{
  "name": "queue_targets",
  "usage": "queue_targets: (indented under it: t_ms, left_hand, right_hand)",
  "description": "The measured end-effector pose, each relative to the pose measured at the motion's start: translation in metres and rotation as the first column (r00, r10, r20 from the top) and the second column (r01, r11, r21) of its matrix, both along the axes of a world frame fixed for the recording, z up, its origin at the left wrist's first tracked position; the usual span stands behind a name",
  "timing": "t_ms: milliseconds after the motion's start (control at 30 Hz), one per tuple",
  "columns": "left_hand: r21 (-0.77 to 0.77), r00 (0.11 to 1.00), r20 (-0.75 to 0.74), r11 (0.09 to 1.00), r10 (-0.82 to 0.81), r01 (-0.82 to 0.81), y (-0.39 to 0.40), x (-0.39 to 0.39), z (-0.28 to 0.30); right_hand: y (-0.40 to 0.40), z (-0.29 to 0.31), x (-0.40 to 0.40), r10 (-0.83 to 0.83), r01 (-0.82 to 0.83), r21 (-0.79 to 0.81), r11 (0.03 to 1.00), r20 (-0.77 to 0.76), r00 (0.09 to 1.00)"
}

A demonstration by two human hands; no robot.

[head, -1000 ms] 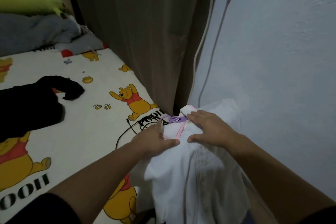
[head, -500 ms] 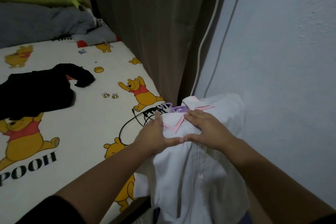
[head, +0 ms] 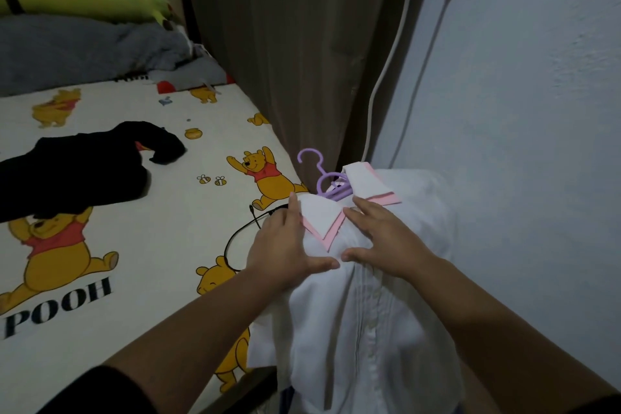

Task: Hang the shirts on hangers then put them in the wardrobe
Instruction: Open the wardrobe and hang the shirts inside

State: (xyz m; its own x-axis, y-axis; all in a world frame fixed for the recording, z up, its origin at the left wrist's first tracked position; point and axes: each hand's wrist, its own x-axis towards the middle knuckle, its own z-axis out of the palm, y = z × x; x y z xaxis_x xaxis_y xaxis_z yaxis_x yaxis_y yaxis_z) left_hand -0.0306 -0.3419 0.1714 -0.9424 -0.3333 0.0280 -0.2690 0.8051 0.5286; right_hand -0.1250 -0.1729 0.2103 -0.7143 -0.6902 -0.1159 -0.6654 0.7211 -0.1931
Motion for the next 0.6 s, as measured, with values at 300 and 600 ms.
queue_targets:
  t_ms: [300, 600]
  left_hand:
    - [-0.275, 0.982, -0.104, 0.954, -0.157, 0.124, 0.004, 0.011, 0.003]
    - [-0.496, 0.973, -0.088, 0.857, -0.212, 0.142, 0.004, 0.005, 0.0]
  right_hand:
    - [0.005, 0.026, -0.012, 0.016, -0.11, -0.345, 0.932, -0.262, 0.965]
    - [0.012, 0.05, -0.027, -0.223, -0.01, -0.38, 0.925, -0.562, 0.796]
